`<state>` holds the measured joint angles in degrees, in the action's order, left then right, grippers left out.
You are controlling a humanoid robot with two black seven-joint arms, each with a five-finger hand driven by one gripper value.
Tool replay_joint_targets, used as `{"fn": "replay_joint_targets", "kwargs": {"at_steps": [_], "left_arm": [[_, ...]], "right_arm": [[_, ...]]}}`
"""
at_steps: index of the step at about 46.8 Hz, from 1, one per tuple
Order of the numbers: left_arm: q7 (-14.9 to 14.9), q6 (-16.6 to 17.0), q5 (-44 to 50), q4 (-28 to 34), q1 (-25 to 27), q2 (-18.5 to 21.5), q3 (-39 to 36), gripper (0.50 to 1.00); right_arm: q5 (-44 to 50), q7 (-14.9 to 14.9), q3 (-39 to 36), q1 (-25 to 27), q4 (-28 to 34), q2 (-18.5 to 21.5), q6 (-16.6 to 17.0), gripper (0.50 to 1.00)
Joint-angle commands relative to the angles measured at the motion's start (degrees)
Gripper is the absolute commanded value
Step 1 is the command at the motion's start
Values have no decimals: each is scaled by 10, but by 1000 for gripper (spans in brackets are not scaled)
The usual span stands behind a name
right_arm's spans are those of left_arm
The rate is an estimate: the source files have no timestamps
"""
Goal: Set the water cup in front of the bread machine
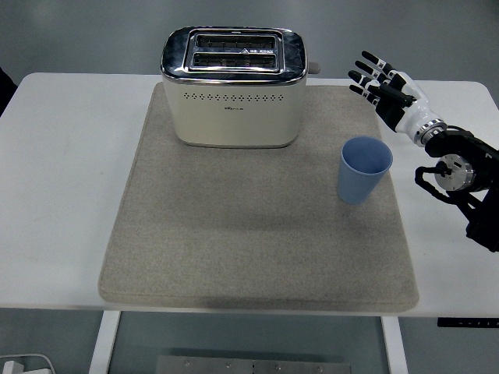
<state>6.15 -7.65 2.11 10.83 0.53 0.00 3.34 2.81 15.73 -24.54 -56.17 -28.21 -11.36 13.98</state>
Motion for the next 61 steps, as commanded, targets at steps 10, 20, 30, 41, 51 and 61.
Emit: {"fn": "replay_joint_targets", "kwargs": {"at_steps": [10, 20, 30, 41, 51, 61], "left_arm": [[0, 0, 1, -1, 0, 0, 0, 1000], [0, 0, 1, -1, 0, 0, 0, 1000], [0, 0, 1, -2, 0, 0, 0, 1000], [0, 0, 1, -1, 0, 0, 0, 1000], [0, 0, 1, 0, 0, 0, 0, 1000], [0, 0, -1, 2, 1, 0, 0, 1000]], "right_arm": [[0, 0, 1, 0, 0, -1, 1, 913], [1, 0, 5, 1, 0, -2, 3, 913], [1, 0, 5, 2, -3, -9, 8, 913], [3, 0, 6, 7, -4, -12, 24, 913], [2, 1, 5, 18, -6, -47, 52, 913], [2, 2, 1, 42, -24, -94, 86, 913]]}}
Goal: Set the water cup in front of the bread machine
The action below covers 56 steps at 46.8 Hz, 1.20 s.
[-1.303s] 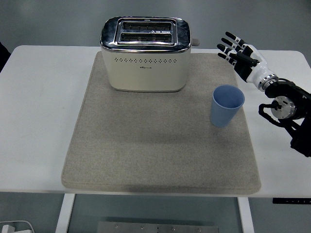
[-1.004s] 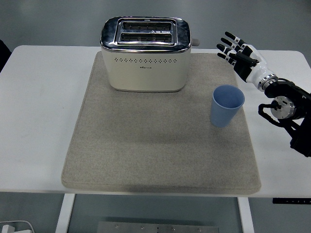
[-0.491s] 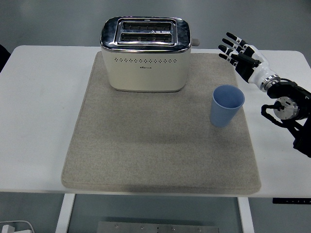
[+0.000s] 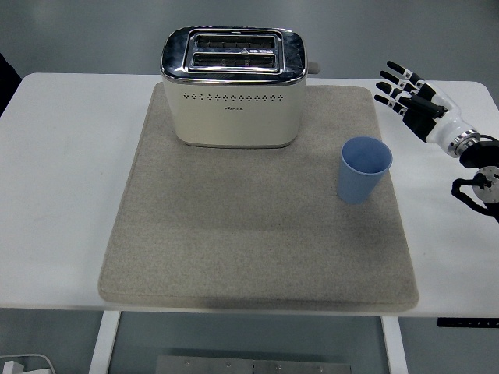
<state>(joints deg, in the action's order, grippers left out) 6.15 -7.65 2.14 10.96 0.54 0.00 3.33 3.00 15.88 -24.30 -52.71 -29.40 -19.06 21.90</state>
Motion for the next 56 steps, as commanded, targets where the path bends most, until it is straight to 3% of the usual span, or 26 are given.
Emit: {"fn": "replay_joint_targets", "kwargs": {"at_steps": [1, 22, 29, 35, 42, 56], "left_arm": [[0, 0, -1, 0, 1, 0, 0, 1000], [0, 0, -1, 1, 1, 0, 0, 1000], [0, 0, -1, 1, 1, 0, 0, 1000], [0, 0, -1, 1, 1, 0, -1, 1000], [0, 0, -1, 1, 1, 0, -1, 1000], [0, 0, -1, 1, 1, 0, -1, 1000]], "right_arm": [[0, 0, -1, 11, -17, -23, 9, 913], [3, 12, -4, 87, -176, -174, 31, 913], [3, 37, -4, 103, -185, -205, 72, 913], [3, 44, -5, 117, -199, -223, 90, 913], [10, 78, -4, 134, -230, -238, 97, 913], [18, 82, -4, 158, -267, -244, 96, 913]]}}
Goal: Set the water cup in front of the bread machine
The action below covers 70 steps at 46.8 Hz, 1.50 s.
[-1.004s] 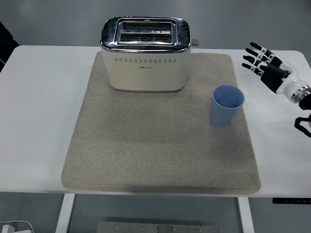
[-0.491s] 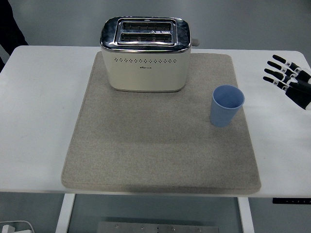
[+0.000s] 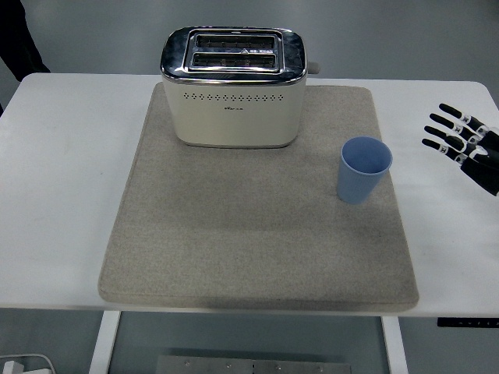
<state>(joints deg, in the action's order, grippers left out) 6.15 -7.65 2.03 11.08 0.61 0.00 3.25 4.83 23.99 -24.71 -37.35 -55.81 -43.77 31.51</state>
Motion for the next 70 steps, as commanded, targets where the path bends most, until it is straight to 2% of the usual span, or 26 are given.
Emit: {"fn": "replay_joint_targets", "kwargs": {"at_steps": [1, 7, 23, 30, 36, 43, 47, 70], "left_arm": [[0, 0, 0, 0, 0, 0, 0, 1000], [0, 0, 0, 0, 0, 0, 1, 1000], [0, 0, 0, 0, 0, 0, 1, 1000], [0, 0, 0, 0, 0, 0, 1, 1000], [0, 0, 0, 0, 0, 0, 1, 1000], [0, 0, 0, 0, 0, 0, 1, 1000], [0, 0, 0, 0, 0, 0, 1, 1000], [0, 0, 0, 0, 0, 0, 1, 1000]], "right_arm": [[0, 1, 0, 6, -4, 4, 0, 913], [7, 6, 1, 17, -5, 14, 0, 913], [72, 62, 0, 34, -13, 22, -18, 913], [107, 87, 1, 39, -21, 24, -46, 913], [144, 105, -1, 48, -34, 41, -94, 913], [185, 110, -1, 57, -56, 55, -151, 913], [192, 110, -1, 59, -65, 62, -170, 911], [206, 110, 0, 68, -74, 98, -203, 911]]}}
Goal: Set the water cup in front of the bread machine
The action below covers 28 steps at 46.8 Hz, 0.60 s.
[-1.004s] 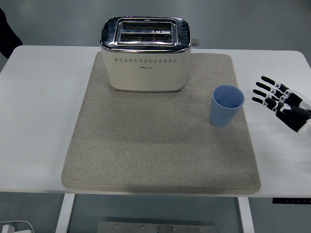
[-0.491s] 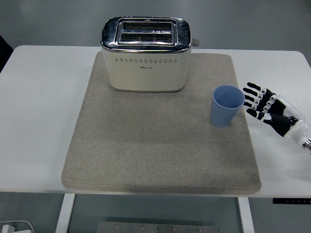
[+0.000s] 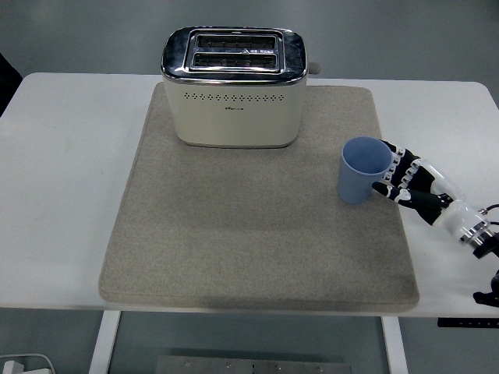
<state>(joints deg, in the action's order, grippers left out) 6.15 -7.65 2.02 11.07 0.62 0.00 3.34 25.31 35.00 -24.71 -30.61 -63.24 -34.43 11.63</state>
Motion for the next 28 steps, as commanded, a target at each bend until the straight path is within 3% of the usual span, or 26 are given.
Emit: {"fn": "replay_joint_targets", "kwargs": {"at_steps": [1, 28], "left_arm": [[0, 0, 0, 0, 0, 0, 0, 1000], [0, 0, 0, 0, 0, 0, 0, 1000]], "right_arm": [[1, 0, 0, 0, 0, 7, -5, 911], [9, 0, 4, -4, 12, 34, -11, 913]]}}
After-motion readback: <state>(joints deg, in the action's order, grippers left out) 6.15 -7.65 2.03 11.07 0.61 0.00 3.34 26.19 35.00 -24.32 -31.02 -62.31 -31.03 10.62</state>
